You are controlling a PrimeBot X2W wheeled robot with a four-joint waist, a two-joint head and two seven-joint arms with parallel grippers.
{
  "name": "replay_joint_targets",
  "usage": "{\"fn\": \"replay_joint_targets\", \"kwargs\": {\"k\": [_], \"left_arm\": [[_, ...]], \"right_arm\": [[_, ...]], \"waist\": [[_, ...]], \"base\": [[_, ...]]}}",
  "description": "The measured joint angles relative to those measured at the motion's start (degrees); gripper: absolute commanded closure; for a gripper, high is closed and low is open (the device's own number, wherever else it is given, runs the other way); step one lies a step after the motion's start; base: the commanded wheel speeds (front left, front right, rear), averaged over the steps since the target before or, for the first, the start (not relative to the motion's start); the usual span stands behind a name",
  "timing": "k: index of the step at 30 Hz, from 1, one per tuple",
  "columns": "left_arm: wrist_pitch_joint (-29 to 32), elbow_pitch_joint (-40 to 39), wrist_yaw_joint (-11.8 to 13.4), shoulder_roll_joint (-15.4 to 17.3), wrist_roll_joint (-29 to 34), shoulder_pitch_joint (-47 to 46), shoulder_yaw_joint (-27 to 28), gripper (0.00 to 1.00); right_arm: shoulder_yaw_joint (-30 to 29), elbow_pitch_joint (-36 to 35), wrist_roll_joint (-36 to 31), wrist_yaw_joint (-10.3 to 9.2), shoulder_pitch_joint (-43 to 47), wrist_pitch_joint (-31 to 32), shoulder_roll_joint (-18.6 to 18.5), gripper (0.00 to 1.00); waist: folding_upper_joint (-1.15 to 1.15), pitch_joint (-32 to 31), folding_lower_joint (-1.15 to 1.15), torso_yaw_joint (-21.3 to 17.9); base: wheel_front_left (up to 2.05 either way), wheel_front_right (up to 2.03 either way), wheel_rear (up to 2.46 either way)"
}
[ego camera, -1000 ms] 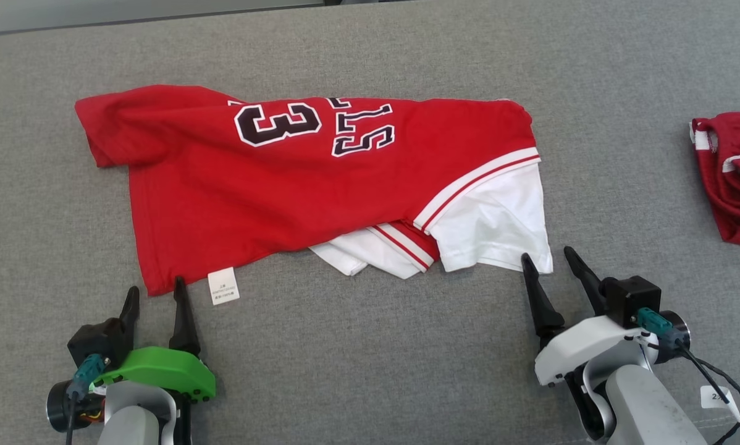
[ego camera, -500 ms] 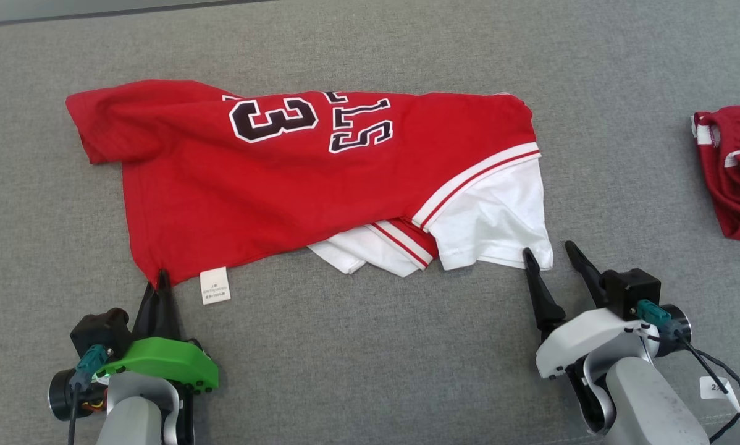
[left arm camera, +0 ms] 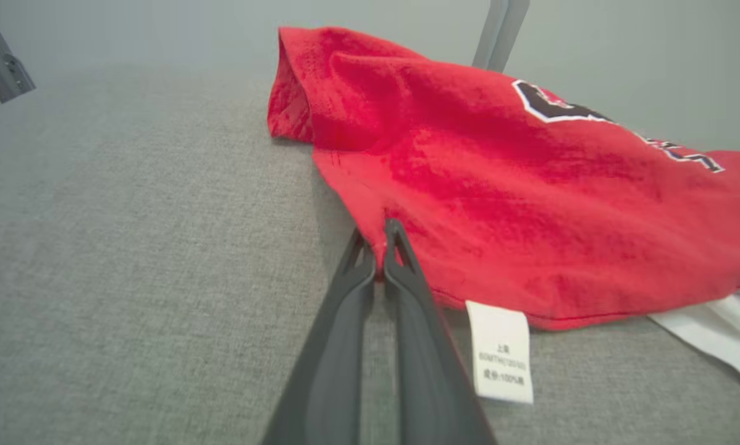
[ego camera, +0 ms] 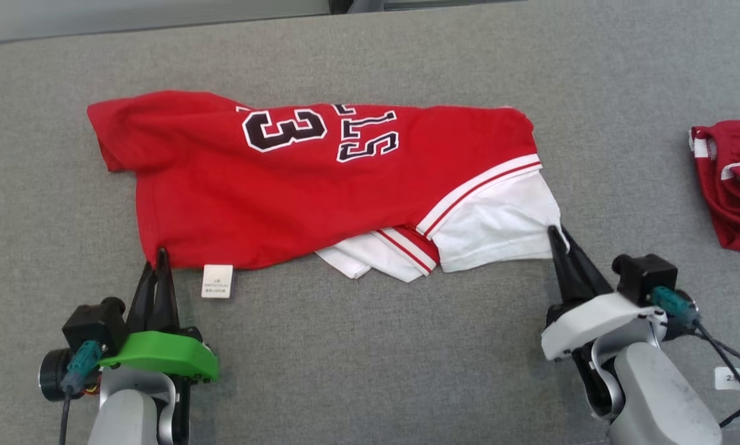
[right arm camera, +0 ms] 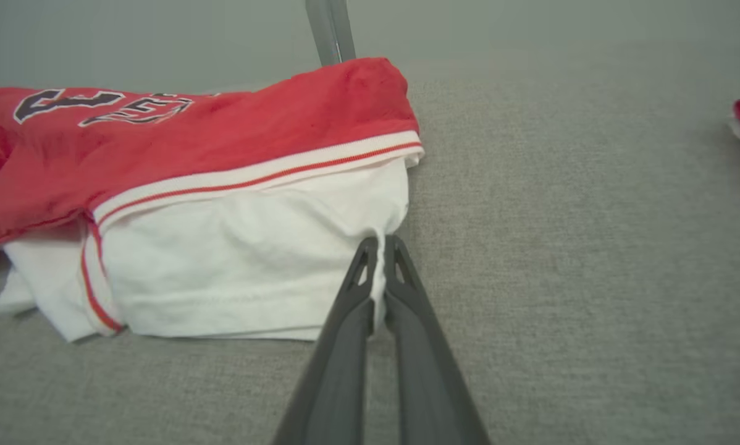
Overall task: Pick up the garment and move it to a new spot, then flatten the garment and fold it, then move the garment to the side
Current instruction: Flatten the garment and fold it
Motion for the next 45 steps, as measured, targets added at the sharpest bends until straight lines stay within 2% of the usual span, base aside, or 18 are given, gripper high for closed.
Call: {"fn": "replay_joint_targets", "kwargs": {"k": [5, 7, 11, 15, 20, 24, 25, 28, 34, 41, 45], "left_arm": [[0.0, -7.8, -1.4, 0.1, 2.8, 0.1, 2.0, 1.0], [0.0, -11.6, -2.2, 1.2, 4.0, -1.5, 2.5, 1.0], [0.0, -16.4, -3.3, 6.8, 6.2, -7.2, 2.3, 1.0], [1.1, -19.0, -3.7, 13.4, 5.8, -15.4, 1.2, 1.0], [7.1, -22.0, -3.8, 20.7, 3.5, -25.9, -1.0, 1.0], [12.1, -21.8, -3.8, 24.1, 0.8, -30.4, -4.3, 1.0], [14.3, -20.8, -3.8, 25.1, -0.4, -31.5, -6.6, 1.0], [16.9, -18.1, -3.9, 25.0, -2.0, -33.1, -8.8, 1.0], [17.6, -9.1, -3.9, 23.0, -3.5, -38.9, -11.8, 1.0], [9.2, 0.9, -4.0, 22.4, 1.5, -59.7, -13.8, 1.0], [3.9, 6.8, -4.0, 22.0, 2.6, -65.6, -15.7, 1.0]], "right_arm": [[-0.1, -8.7, 3.6, 0.0, -0.8, 0.0, -1.4, 1.0], [0.0, -12.2, 4.5, 0.0, -3.0, 0.0, -2.9, 1.0], [-0.4, -18.0, 6.6, 0.0, -10.2, 0.0, -7.2, 1.0], [0.0, -21.3, 8.0, 0.0, -17.9, 0.0, -11.3, 1.0], [1.3, -23.8, 9.5, 0.0, -26.2, 2.5, -14.7, 1.0], [1.7, -24.4, 10.3, 0.0, -30.7, 6.6, -16.4, 1.0], [1.9, -24.0, 10.7, 0.0, -32.4, 8.4, -16.8, 1.0], [2.6, -21.8, 10.8, 0.0, -35.1, 10.6, -17.5, 1.0], [3.6, -13.1, 9.5, 0.0, -44.3, 12.3, -17.9, 1.0], [-0.4, -1.2, 1.6, 0.02, -66.6, 7.8, -19.7, 1.0], [1.3, 3.7, -0.4, 0.02, -71.4, 4.6, -19.1, 1.0]], "waist": [[0.0, -3.8, 0.0, -0.3], [0.0, -5.7, 0.0, -0.5], [0.0, -9.8, 0.0, -0.7], [0.0, -13.5, 0.0, -0.8], [0.0, -16.8, 0.0, -0.5], [0.0, -16.8, 0.0, 0.0], [0.0, -16.1, 0.0, 0.1], [0.0, -14.3, 0.0, 0.4], [0.0, -7.9, 0.0, 0.9], [0.0, 2.8, 0.0, 1.1], [0.0, 7.7, 0.0, 0.9]], "base": [[0.0, 0.0, 0.0], [0.0, 0.0, 0.0], [0.0, 0.0, 0.0], [0.0, 0.0, 0.0], [0.0, 0.0, 0.0], [0.0, 0.0, 0.0], [0.0, 0.0, 0.0], [0.0, 0.0, 0.0], [0.0, 0.0, 0.0], [0.0, 0.0, 0.0], [0.0, 0.0, 0.0]]}}
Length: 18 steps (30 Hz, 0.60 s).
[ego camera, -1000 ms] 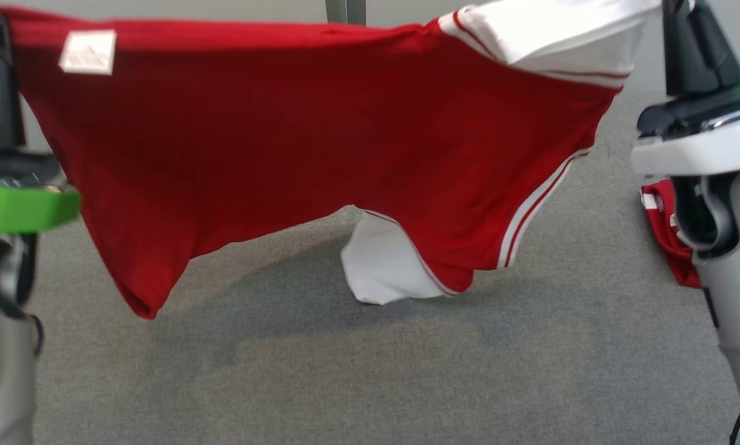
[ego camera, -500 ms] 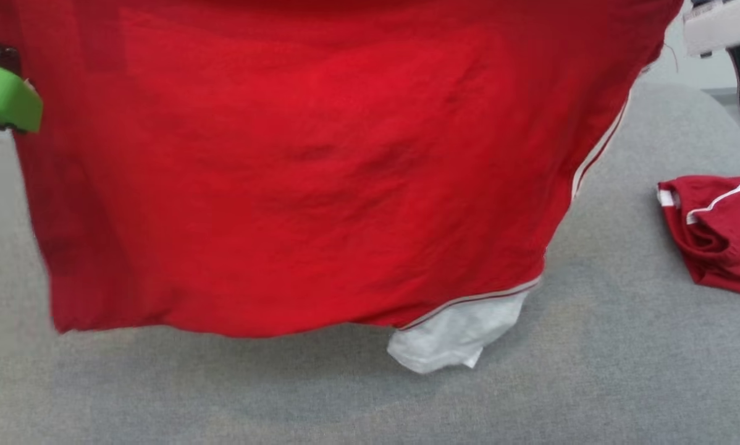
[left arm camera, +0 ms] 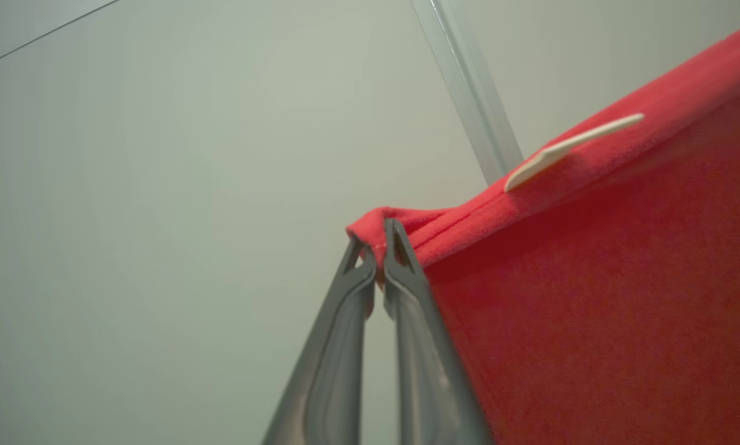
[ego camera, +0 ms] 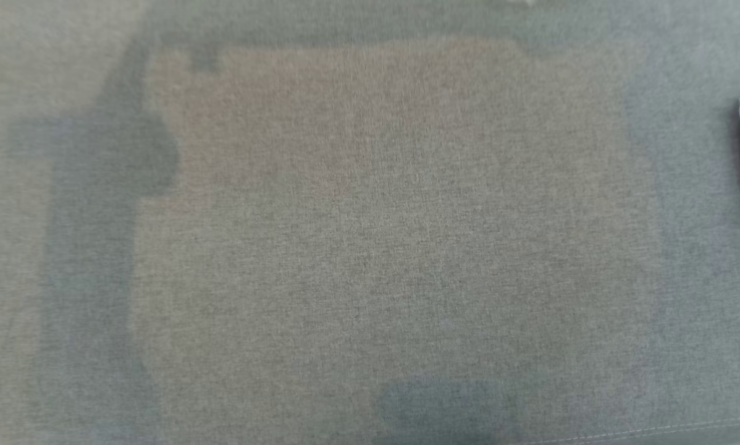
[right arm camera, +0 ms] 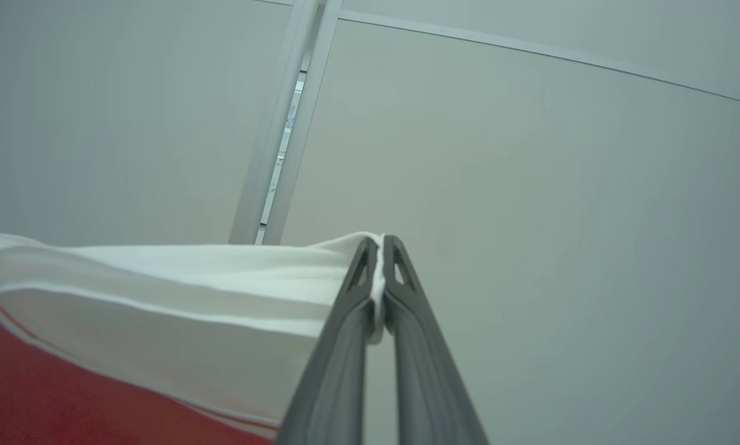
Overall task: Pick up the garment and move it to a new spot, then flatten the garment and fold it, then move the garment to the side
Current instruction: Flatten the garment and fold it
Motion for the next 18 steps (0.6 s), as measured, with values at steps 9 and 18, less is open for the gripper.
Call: {"fn": "replay_joint_targets", "kwargs": {"k": [9, 18], "left_arm": [[-3.5, 12.0, 0.0, -2.7, -3.3, 11.8, -0.1, 1.0], [-3.8, 8.2, 2.2, -10.8, -6.1, 42.7, 8.0, 1.0]], "right_arm": [[4.4, 4.8, 5.7, 0.02, 14.7, -4.0, 2.0, 1.0], [3.1, -3.2, 11.9, 0.01, 49.1, -4.5, 3.9, 1.0]], "waist": [[0.0, 4.0, 0.01, -1.3], [0.0, -0.6, 0.0, -2.1]], "base": [[0.0, 0.0, 0.0], [0.0, 0.0, 0.0]]}}
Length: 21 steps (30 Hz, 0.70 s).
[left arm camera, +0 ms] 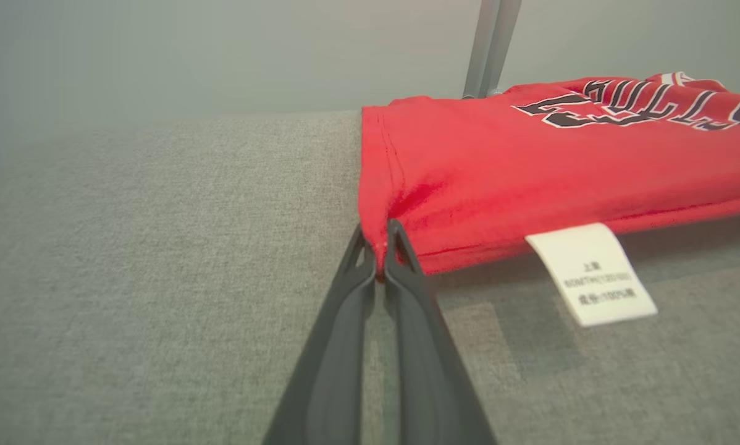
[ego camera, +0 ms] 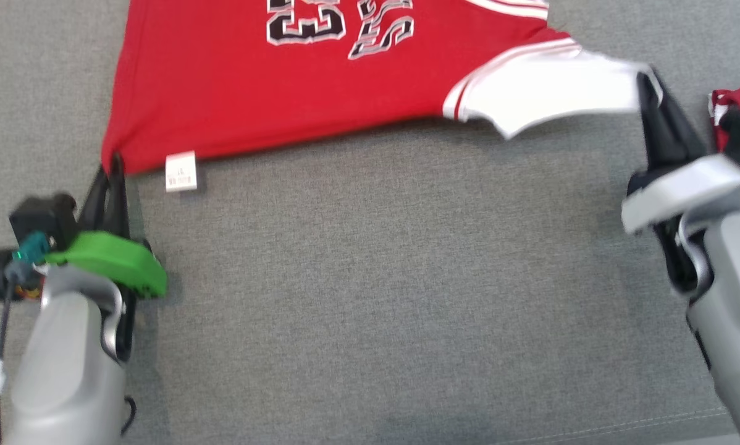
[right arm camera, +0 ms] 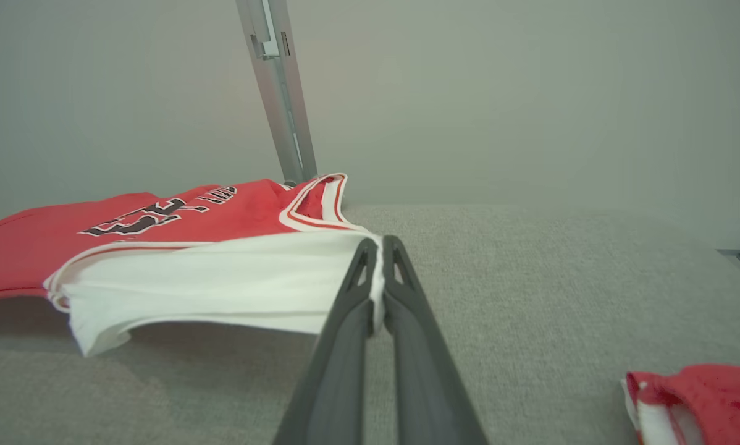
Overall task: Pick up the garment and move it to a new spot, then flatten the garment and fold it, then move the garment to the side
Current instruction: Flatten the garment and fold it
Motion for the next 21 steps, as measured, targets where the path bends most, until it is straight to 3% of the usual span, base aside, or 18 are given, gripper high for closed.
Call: {"fn": "replay_joint_targets", "kwargs": {"k": [11, 21], "left_arm": [[-0.2, -4.2, -0.2, -7.4, 4.0, 26.4, 9.2, 1.0], [-0.1, -6.1, -1.0, -11.0, 7.0, 42.0, 11.2, 1.0]], "right_arm": [[-3.7, 1.1, -0.3, 0.07, 28.5, 0.0, 3.6, 1.0], [-3.2, 2.5, -2.1, 0.05, 42.4, -0.1, 4.9, 1.0]], "waist": [[0.0, -11.1, -0.01, -1.2], [0.0, -21.6, -0.01, -1.8]], "base": [[0.0, 0.0, 0.0], [0.0, 0.0, 0.0]]}}
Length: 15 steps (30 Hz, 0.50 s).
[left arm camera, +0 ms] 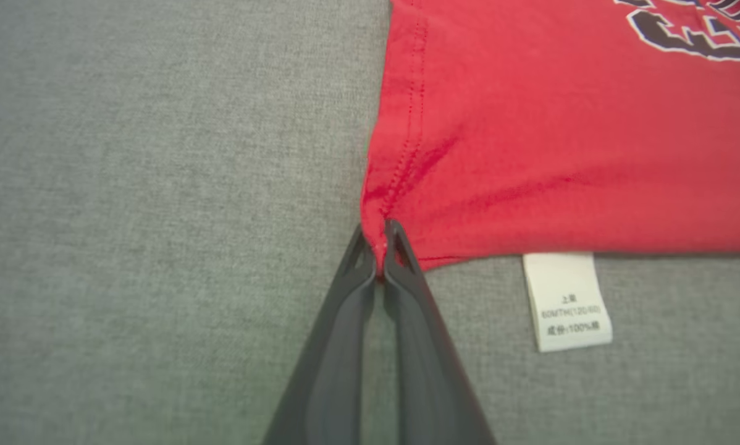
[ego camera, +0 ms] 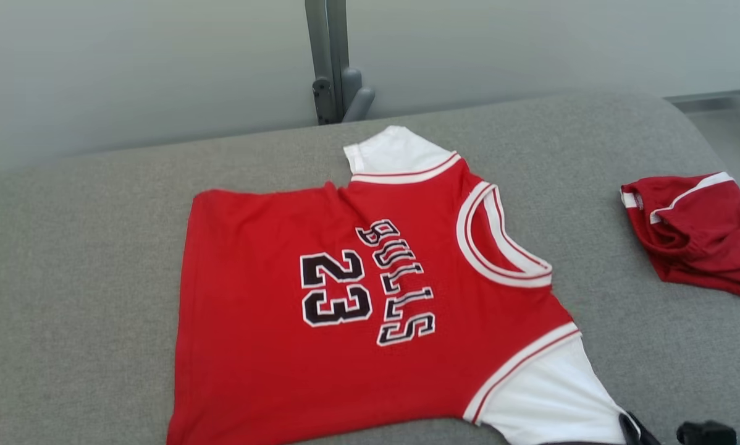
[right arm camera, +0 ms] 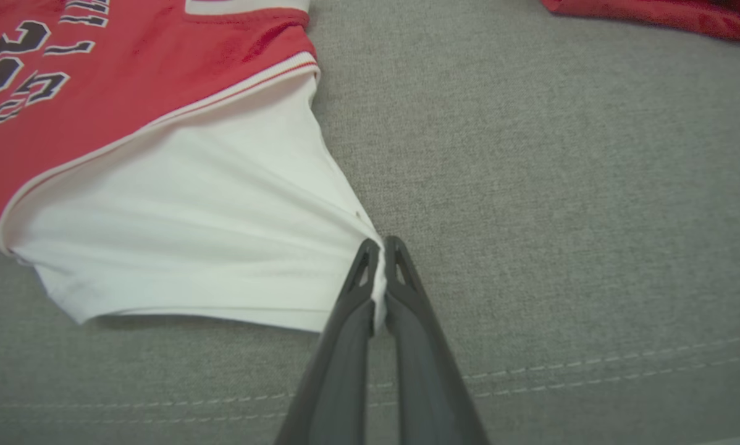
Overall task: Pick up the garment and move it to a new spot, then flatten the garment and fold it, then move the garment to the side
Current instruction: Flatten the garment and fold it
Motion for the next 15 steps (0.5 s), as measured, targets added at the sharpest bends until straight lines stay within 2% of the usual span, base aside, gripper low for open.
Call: {"fn": "replay_joint_targets", "kwargs": {"k": [7, 11, 15], "left_arm": [[0.0, -1.8, -0.2, -0.4, 0.2, 3.6, -0.4, 1.0], [0.1, -8.6, -0.2, -0.3, 0.1, 3.0, -0.7, 1.0], [0.1, -15.7, -0.2, -0.3, 0.2, -1.8, -0.9, 1.0]], "right_arm": [[-1.3, -1.4, -0.7, -0.01, 4.0, 0.0, 0.3, 1.0], [-3.5, -5.9, -1.3, -0.01, 2.3, 0.0, 0.5, 1.0], [-5.4, -11.7, -1.4, -0.05, -2.1, 0.0, 0.4, 1.0]], "waist": [[0.0, -2.6, 0.0, 1.0], [0.0, -1.5, 0.0, 1.4], [0.0, 0.1, 0.0, 1.8]], "base": [[0.0, 0.0, 0.0], [0.0, 0.0, 0.0], [0.0, 0.0, 0.0]]}}
